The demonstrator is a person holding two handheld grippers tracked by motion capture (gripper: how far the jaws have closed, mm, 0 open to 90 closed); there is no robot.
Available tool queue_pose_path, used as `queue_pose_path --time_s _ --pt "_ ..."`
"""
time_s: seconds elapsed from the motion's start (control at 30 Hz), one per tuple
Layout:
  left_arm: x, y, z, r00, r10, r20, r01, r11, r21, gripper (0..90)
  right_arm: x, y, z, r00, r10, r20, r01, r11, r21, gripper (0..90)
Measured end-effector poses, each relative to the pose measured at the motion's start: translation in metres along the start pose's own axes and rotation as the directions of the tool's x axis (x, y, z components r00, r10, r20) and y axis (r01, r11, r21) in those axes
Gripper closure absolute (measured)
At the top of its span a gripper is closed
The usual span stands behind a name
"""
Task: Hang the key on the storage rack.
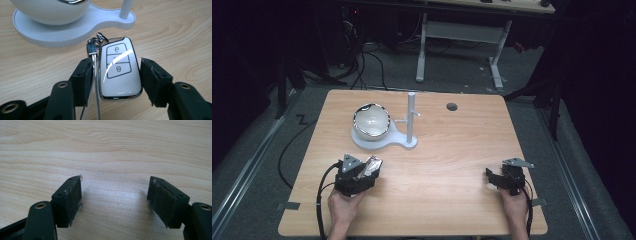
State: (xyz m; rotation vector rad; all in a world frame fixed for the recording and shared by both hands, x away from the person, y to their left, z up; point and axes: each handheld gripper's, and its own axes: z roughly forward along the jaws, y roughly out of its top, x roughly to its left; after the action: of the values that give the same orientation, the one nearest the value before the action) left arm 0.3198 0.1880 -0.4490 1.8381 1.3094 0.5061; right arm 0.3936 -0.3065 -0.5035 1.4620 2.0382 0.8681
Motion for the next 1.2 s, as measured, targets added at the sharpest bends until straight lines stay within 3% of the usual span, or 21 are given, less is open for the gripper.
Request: queue_pose_path --time_s 0.3,0.77,1.2 --pt "-0.002 0.017 -0.007 0.9989 0.001 0.046 0.001 0.9995 -0.031 45.3 0.000 0.000 0.000 1.0000 0.001 -0.001 -0.001 1.000 0.000 27.9" --pt "0.000 0.037 -0.009 0.9956 0.013 0.092 -0.010 0.9993 -0.035 45.3 0.000 0.000 0.000 1.0000 0.001 0.000 -0.001 1.000 0.000 27.9" --pt "0.004 0.063 -0.013 0.9863 0.015 0.164 -0.007 0.9986 -0.052 45.3 0.000 0.000 0.000 1.0000 0.001 -0.001 -0.001 1.000 0.000 27.9"
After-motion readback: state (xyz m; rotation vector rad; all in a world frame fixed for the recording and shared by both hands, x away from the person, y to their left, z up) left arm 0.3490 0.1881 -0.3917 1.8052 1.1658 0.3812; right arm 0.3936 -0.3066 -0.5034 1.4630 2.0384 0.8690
